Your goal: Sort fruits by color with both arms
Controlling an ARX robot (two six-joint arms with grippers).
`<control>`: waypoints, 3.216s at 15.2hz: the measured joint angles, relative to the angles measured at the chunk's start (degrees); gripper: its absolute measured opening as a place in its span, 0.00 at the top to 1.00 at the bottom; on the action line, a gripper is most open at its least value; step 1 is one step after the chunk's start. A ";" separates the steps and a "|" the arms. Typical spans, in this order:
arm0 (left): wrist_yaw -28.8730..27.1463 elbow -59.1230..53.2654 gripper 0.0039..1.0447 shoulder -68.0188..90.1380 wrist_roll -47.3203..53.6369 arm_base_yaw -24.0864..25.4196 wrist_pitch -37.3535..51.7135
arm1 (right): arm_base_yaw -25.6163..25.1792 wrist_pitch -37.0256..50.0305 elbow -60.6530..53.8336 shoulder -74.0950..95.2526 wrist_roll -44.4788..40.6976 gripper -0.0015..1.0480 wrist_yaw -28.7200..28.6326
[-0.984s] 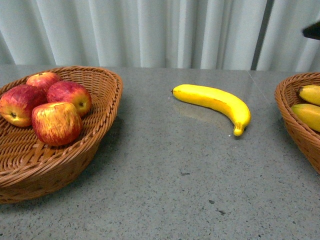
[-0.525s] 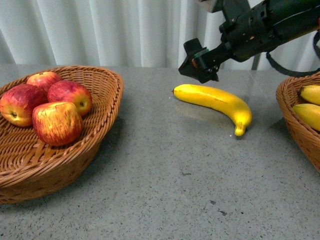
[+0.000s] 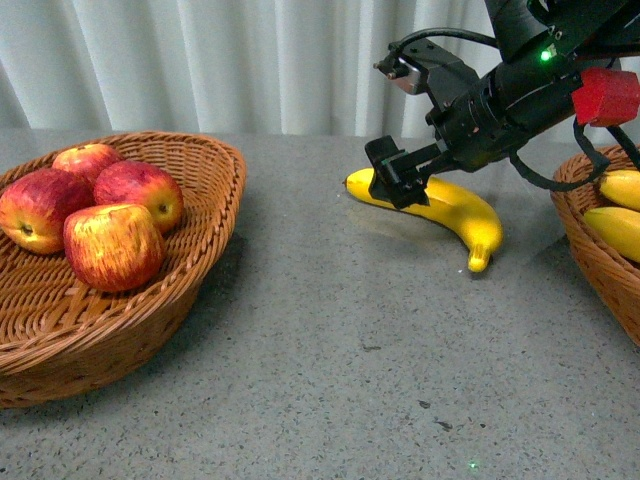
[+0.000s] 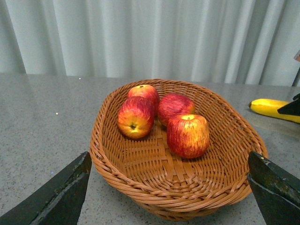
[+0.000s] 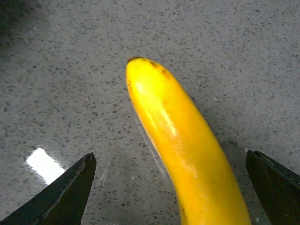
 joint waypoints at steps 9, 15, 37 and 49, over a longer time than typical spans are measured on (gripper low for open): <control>0.00 0.00 0.06 0.00 0.00 0.00 0.00 | 2.03 -1.49 2.12 3.34 -6.14 0.09 6.25; 0.00 0.00 0.06 0.00 0.00 0.00 0.00 | 1.77 1.16 2.45 3.54 -5.84 0.67 6.49; 0.00 0.00 0.06 0.00 0.00 0.00 0.00 | -34.23 13.88 -43.91 -51.04 -4.61 0.06 -22.86; 0.00 0.00 0.06 0.00 0.00 0.00 0.00 | -15.72 14.29 -82.42 -111.01 17.14 0.98 13.62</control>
